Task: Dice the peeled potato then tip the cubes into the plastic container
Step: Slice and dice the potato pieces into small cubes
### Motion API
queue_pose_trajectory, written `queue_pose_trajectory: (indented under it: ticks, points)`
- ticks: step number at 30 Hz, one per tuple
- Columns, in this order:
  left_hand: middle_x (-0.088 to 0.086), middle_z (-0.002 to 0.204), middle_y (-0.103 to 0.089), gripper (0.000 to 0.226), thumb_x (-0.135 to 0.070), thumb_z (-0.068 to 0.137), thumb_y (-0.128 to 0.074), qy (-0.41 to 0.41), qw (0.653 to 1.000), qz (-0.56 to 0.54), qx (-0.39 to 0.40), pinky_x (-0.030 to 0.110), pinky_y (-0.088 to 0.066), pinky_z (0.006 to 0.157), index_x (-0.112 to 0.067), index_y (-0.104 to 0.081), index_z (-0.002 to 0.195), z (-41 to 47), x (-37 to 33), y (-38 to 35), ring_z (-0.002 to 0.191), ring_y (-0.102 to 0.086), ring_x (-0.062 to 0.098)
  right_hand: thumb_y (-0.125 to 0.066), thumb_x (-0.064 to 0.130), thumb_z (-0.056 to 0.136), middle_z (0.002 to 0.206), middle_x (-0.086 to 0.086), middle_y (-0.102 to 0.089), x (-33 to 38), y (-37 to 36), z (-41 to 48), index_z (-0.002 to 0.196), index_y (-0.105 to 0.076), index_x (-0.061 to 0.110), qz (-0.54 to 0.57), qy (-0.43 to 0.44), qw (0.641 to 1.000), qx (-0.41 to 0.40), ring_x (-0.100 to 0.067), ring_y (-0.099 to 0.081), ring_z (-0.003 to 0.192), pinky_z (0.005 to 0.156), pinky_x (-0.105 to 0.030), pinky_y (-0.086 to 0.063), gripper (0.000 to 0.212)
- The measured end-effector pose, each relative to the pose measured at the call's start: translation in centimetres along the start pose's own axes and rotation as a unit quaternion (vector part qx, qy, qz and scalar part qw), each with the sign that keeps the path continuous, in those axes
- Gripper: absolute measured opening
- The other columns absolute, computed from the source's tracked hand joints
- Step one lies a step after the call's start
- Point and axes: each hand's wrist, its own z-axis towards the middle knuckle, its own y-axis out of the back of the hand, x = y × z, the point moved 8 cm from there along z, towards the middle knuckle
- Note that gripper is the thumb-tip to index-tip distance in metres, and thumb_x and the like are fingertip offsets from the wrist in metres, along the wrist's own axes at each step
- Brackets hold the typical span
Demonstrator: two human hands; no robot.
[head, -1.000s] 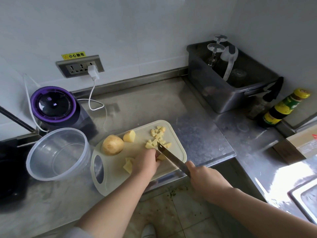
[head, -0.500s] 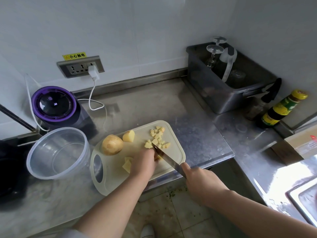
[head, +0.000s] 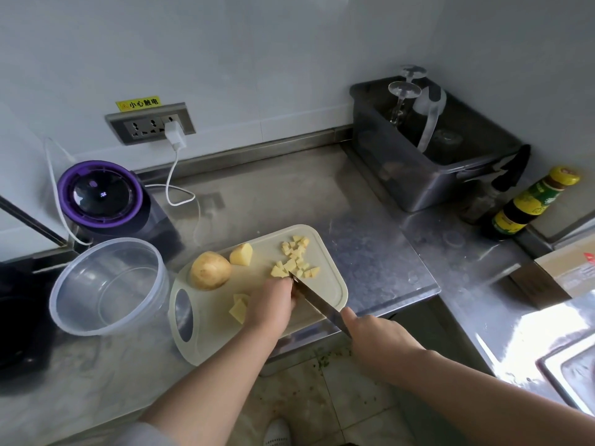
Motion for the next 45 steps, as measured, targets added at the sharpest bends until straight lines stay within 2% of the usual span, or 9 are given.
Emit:
queue_pose_trajectory:
  ticks: [4, 8, 13, 20, 25, 29, 32, 41, 45]
  points:
    - [-0.001, 0.108, -0.067, 0.022, -0.033, 0.094, -0.057, -0.002, 1.0, -0.021, 0.004, 0.026, -0.051, 0.08, -0.02, -0.06, 0.112, 0.0, 0.3, -0.4, 0.098, -0.064, 0.017, -0.036, 0.01, 0.098, 0.077, -0.004, -0.054, -1.1, 1.9, -0.4, 0.107, -0.031, 0.021, 0.037, 0.004, 0.999, -0.035, -0.022, -0.055, 0.063, 0.051, -0.032, -0.041, 0.015]
    - [-0.004, 0.11, -0.067, 0.021, -0.032, 0.095, -0.055, -0.013, 1.0, -0.012, -0.007, 0.022, -0.048, 0.075, -0.023, -0.059, 0.114, 0.7, -0.1, -0.5, 0.099, -0.063, 0.013, -0.03, 0.018, 0.103, 0.065, 0.002, -0.043, -1.9, 4.4, -0.9, 0.095, -0.026, 0.023, 0.077, 0.021, 0.993, -0.083, -0.015, -0.041, 0.051, 0.045, -0.027, -0.027, 0.01]
    - [0.001, 0.112, -0.061, 0.017, -0.026, 0.096, -0.053, -0.042, 0.999, 0.003, -0.014, 0.03, -0.047, 0.079, -0.018, -0.053, 0.111, 2.3, -1.6, -0.1, 0.101, -0.059, 0.019, -0.03, 0.02, 0.103, 0.064, -0.001, -0.042, -2.8, 5.3, -0.5, 0.095, -0.028, 0.02, 0.076, 0.026, 0.992, -0.092, -0.018, -0.038, 0.051, 0.046, -0.028, -0.026, 0.009]
    - [0.0, 0.109, -0.062, 0.025, -0.015, 0.087, -0.066, 0.007, 0.988, -0.134, -0.076, 0.032, -0.048, 0.078, -0.016, -0.058, 0.11, 3.3, 3.7, 3.0, 0.095, -0.061, 0.019, -0.03, 0.023, 0.104, 0.077, 0.0, -0.053, -3.2, 4.0, -0.1, 0.111, -0.038, 0.026, 0.021, 0.064, 0.997, -0.042, -0.017, -0.052, 0.062, 0.053, -0.027, -0.036, 0.012]
    - [-0.002, 0.131, -0.054, 0.041, -0.01, 0.089, -0.06, -0.052, 0.996, -0.065, 0.041, 0.033, -0.046, 0.094, -0.02, -0.05, 0.127, 4.1, 4.0, 1.4, 0.116, -0.055, 0.016, -0.03, 0.013, 0.101, 0.073, 0.002, -0.047, -3.3, 3.7, 0.9, 0.115, -0.04, 0.027, -0.063, 0.079, 0.994, -0.037, -0.022, -0.051, 0.067, 0.053, -0.029, -0.033, 0.023]
    - [-0.003, 0.123, -0.055, 0.032, -0.015, 0.089, -0.059, -0.084, 0.994, -0.021, 0.061, 0.036, -0.047, 0.089, -0.021, -0.05, 0.119, 4.5, 3.5, 1.1, 0.109, -0.055, 0.016, -0.034, 0.005, 0.096, 0.068, 0.007, -0.038, -3.7, 4.2, 2.0, 0.11, -0.038, 0.026, -0.088, 0.072, 0.993, -0.04, -0.023, -0.049, 0.068, 0.053, -0.03, -0.033, 0.025]
    - [-0.004, 0.122, -0.055, 0.029, -0.02, 0.088, -0.062, -0.092, 0.994, -0.01, 0.063, 0.034, -0.048, 0.09, -0.02, -0.053, 0.115, 4.7, 3.3, 1.2, 0.109, -0.055, 0.014, -0.035, 0.003, 0.095, 0.076, 0.003, -0.048, -4.1, 4.6, 2.8, 0.117, -0.038, 0.027, -0.085, 0.059, 0.994, -0.044, -0.026, -0.054, 0.073, 0.058, -0.033, -0.039, 0.032]
    - [-0.009, 0.121, -0.052, 0.029, -0.033, 0.087, -0.062, -0.099, 0.992, 0.024, 0.075, 0.032, -0.049, 0.084, -0.026, -0.054, 0.114, 4.6, 3.1, 1.4, 0.106, -0.054, 0.013, -0.031, 0.016, 0.102, 0.079, 0.001, -0.051, -4.2, 4.3, 2.6, 0.118, -0.041, 0.024, -0.038, 0.058, 0.996, -0.055, -0.024, -0.052, 0.07, 0.058, -0.032, -0.037, 0.02]
    - [-0.007, 0.119, -0.047, 0.028, -0.036, 0.089, -0.057, -0.133, 0.982, 0.097, 0.091, 0.028, -0.042, 0.072, -0.026, -0.053, 0.116, 4.8, 2.5, 1.5, 0.105, -0.053, 0.016, -0.03, 0.019, 0.103, 0.076, 0.002, -0.049, -4.1, 4.4, 2.4, 0.116, -0.042, 0.024, -0.016, 0.052, 0.997, -0.059, -0.018, -0.047, 0.063, 0.051, -0.026, -0.031, 0.018]
